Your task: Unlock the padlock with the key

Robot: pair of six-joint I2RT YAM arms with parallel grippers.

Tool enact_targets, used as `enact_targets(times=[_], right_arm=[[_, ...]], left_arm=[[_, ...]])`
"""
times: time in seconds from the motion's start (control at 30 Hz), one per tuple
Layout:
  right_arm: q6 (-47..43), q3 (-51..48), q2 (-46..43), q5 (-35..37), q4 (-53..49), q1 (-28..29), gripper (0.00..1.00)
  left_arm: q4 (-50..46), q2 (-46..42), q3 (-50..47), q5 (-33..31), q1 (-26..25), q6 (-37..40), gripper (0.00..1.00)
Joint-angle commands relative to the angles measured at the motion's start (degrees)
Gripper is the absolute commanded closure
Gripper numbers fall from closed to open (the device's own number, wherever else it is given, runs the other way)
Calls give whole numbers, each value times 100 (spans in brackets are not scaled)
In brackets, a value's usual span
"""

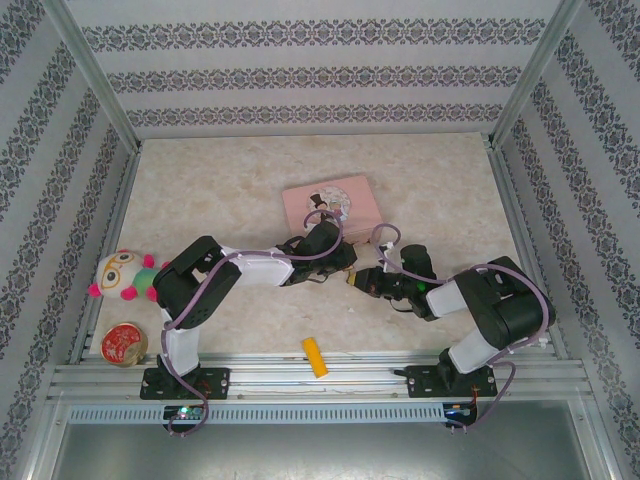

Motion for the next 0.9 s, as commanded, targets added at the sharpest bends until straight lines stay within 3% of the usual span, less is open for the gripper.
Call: enact_targets(times=[0.0,0.87], right_arm=[[-46,31,4,-218,125,-22,100],[-13,232,148,-292,170,-74,100]], left_arm=[[-304,-155,50,180,-6,134,76],[-269,-149,-72,256,-15,148,76]])
